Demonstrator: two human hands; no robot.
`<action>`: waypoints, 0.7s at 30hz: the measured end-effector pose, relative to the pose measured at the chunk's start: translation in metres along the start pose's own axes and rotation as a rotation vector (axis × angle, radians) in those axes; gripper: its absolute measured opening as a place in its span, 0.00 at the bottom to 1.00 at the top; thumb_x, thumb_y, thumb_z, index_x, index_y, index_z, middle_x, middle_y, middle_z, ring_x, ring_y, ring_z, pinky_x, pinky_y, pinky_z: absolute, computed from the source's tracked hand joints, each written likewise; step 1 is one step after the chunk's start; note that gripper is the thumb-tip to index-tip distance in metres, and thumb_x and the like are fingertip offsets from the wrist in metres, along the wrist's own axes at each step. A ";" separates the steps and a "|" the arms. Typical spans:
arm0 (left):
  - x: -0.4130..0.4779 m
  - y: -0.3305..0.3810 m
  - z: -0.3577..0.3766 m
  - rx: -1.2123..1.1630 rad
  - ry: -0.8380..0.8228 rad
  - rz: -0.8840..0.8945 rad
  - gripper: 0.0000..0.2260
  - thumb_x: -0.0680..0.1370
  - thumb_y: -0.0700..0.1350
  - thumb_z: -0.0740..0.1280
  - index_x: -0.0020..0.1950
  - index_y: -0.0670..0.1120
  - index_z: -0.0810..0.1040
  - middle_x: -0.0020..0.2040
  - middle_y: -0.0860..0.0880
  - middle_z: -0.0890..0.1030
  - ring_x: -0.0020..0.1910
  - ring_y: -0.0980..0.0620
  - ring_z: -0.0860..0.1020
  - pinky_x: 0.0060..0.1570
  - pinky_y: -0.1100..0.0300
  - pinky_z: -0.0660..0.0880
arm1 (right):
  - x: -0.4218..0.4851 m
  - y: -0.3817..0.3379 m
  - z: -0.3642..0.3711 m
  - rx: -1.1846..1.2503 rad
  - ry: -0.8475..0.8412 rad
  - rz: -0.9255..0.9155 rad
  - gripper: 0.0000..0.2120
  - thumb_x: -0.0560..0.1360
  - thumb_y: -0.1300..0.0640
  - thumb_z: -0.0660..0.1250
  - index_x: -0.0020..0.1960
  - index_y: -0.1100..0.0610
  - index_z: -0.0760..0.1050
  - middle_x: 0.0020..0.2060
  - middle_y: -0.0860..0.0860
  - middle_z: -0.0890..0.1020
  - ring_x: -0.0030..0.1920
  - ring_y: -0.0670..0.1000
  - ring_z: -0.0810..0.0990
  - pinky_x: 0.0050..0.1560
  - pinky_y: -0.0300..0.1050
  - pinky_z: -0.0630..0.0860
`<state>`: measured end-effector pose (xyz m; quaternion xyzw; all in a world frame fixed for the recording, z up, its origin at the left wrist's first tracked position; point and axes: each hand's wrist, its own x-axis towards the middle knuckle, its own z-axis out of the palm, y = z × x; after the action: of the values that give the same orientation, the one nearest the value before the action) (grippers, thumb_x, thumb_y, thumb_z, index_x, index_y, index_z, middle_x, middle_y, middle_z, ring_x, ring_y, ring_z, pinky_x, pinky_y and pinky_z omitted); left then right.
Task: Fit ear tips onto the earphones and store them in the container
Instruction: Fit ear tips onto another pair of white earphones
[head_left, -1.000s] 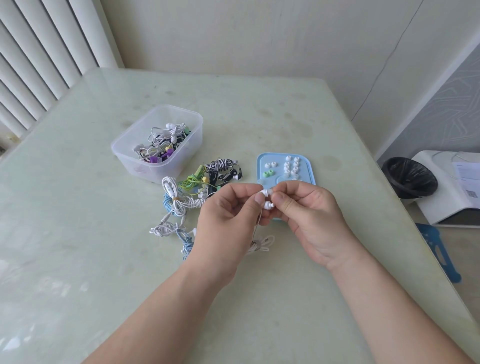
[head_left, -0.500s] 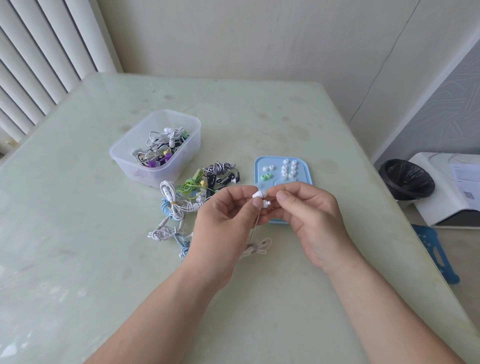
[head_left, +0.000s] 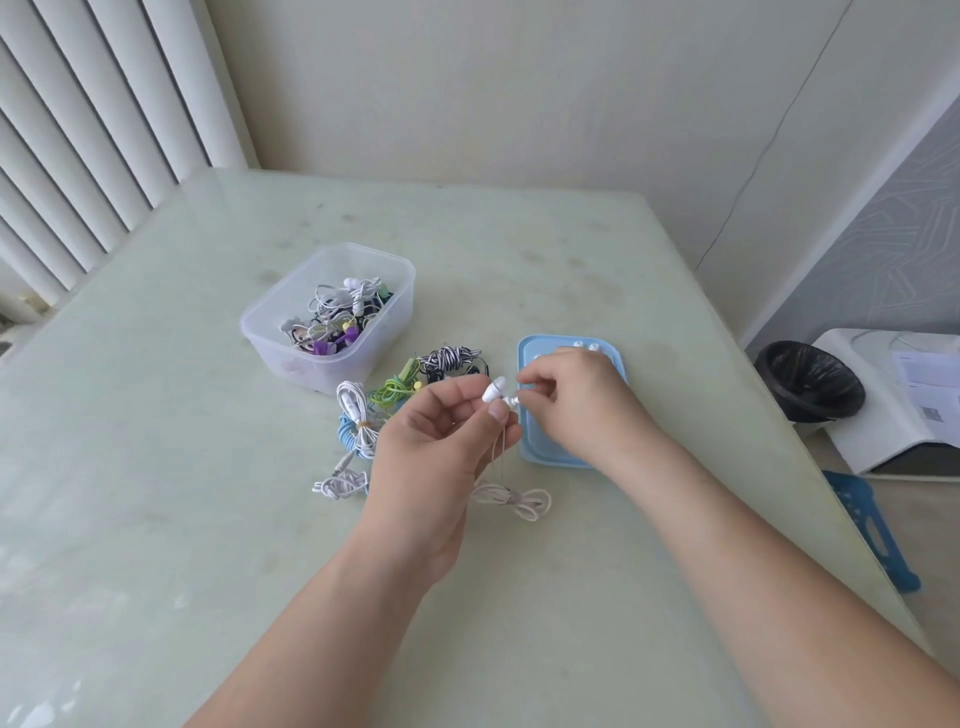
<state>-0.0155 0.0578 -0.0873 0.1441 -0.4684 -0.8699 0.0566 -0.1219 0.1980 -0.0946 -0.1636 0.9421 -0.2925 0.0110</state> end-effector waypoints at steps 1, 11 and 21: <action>0.001 0.001 -0.001 0.001 0.007 0.002 0.10 0.78 0.31 0.71 0.60 0.35 0.80 0.48 0.41 0.84 0.43 0.49 0.84 0.53 0.56 0.83 | 0.001 -0.001 0.001 -0.050 -0.006 -0.017 0.05 0.79 0.59 0.70 0.49 0.59 0.84 0.43 0.51 0.79 0.45 0.52 0.78 0.50 0.47 0.74; 0.002 0.004 -0.002 0.003 0.017 -0.011 0.12 0.79 0.32 0.71 0.61 0.37 0.81 0.47 0.42 0.85 0.44 0.48 0.85 0.50 0.59 0.82 | -0.043 -0.013 -0.016 1.066 0.040 0.188 0.06 0.77 0.69 0.71 0.52 0.62 0.83 0.41 0.59 0.86 0.40 0.55 0.85 0.44 0.46 0.82; -0.002 0.004 0.001 0.051 -0.045 0.029 0.12 0.77 0.30 0.72 0.59 0.37 0.80 0.49 0.40 0.84 0.44 0.44 0.87 0.50 0.55 0.83 | -0.057 -0.008 -0.016 1.342 -0.111 0.189 0.05 0.70 0.66 0.71 0.46 0.61 0.83 0.41 0.60 0.84 0.40 0.55 0.84 0.43 0.46 0.82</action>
<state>-0.0144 0.0568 -0.0827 0.1190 -0.4937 -0.8597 0.0549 -0.0677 0.2185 -0.0816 -0.0530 0.5648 -0.8027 0.1837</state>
